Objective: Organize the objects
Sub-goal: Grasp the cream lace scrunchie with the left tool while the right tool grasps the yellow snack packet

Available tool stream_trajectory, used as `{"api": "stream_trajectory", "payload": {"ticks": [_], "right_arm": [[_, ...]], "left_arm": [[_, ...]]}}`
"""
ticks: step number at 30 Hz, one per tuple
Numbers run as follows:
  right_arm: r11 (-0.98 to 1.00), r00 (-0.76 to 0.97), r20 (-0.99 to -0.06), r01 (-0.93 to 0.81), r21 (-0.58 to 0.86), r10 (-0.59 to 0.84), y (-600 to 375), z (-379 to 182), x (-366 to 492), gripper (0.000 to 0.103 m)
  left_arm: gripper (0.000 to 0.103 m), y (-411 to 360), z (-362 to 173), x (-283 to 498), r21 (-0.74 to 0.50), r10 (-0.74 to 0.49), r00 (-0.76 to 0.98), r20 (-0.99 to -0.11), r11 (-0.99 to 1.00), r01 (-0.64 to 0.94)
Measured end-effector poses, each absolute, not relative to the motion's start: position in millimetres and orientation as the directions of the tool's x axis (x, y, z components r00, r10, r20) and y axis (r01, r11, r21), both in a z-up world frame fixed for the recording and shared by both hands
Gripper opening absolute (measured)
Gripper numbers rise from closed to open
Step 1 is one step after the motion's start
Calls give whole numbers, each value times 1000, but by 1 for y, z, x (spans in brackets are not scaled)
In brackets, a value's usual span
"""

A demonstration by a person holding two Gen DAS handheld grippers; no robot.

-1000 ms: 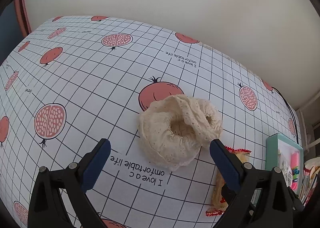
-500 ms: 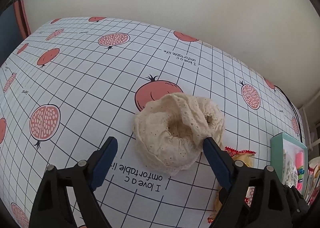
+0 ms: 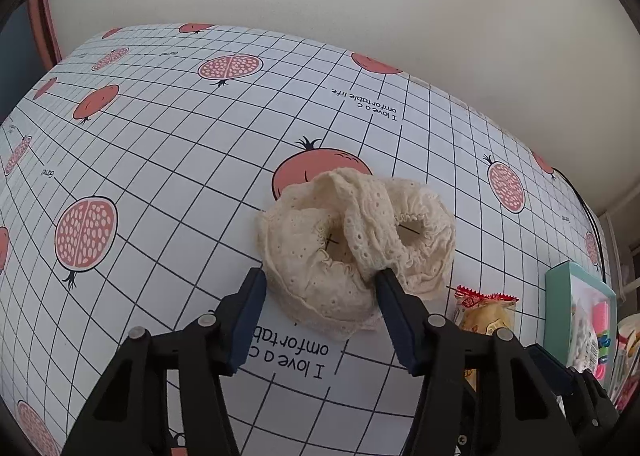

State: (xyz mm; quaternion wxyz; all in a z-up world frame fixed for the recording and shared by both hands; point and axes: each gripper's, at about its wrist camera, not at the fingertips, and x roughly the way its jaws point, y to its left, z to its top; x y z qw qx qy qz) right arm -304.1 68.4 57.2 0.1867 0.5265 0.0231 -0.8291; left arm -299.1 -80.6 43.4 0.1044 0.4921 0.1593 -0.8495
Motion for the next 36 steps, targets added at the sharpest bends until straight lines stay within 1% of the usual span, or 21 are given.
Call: {"api": "stream_trajectory", "payload": {"ticks": [1, 3, 5, 6, 8, 10, 11, 12, 14, 15, 16, 18, 20, 23, 31, 36], "right_arm": [[-929, -375, -882, 335, 160, -287, 68, 57, -304, 99], [-927, -375, -881, 340, 160, -290, 67, 58, -304, 96], [-926, -377, -880, 345, 156, -289, 66, 59, -304, 91], [-925, -377, -880, 347, 153, -287, 65, 59, -304, 90], [-923, -370, -882, 352, 157, -291, 65, 58, -303, 80], [-924, -362, -886, 348, 160, -290, 65, 56, -304, 76], [-925, -369, -885, 349, 150, -283, 65, 57, -303, 73], [-926, -373, -886, 351, 142, -277, 65, 57, -303, 70], [-926, -373, -885, 351, 141, -277, 65, 57, -303, 60], [-926, -374, -885, 349, 142, -277, 66, 57, -303, 58], [-928, -376, -885, 346, 140, -274, 67, 57, -304, 53], [-929, -377, -886, 345, 137, -271, 69, 57, -304, 50], [-930, -380, -885, 341, 136, -269, 71, 57, -304, 42], [-931, -380, -881, 331, 155, -282, 75, 56, -306, 39], [-933, -382, -876, 312, 178, -295, 77, 58, -306, 39], [-931, -406, -859, 309, 193, -313, 84, 71, -305, 39]], "left_arm": [[49, -81, 43, -299, -169, -22, -494, -869, -926, 337], [44, -83, 43, -298, -164, -29, -491, -870, -924, 344], [36, -85, 43, -297, -159, -37, -489, -872, -922, 353], [34, -86, 43, -296, -157, -41, -487, -872, -920, 358], [28, -89, 43, -295, -160, -43, -487, -872, -916, 367], [23, -91, 42, -294, -161, -44, -485, -873, -914, 373], [20, -92, 42, -294, -161, -46, -485, -873, -913, 376], [18, -93, 42, -294, -163, -46, -484, -874, -910, 380], [13, -95, 41, -293, -165, -47, -483, -874, -908, 386], [12, -95, 41, -293, -163, -49, -482, -875, -907, 388], [11, -96, 41, -292, -163, -49, -482, -875, -907, 389], [10, -97, 41, -292, -166, -48, -483, -875, -905, 392], [9, -97, 41, -292, -167, -49, -482, -875, -904, 393], [8, -98, 41, -292, -164, -50, -482, -875, -905, 391], [7, -101, 41, -290, -157, -59, -478, -876, -903, 399], [7, -106, 45, -286, -151, -75, -477, -875, -896, 418]]}}
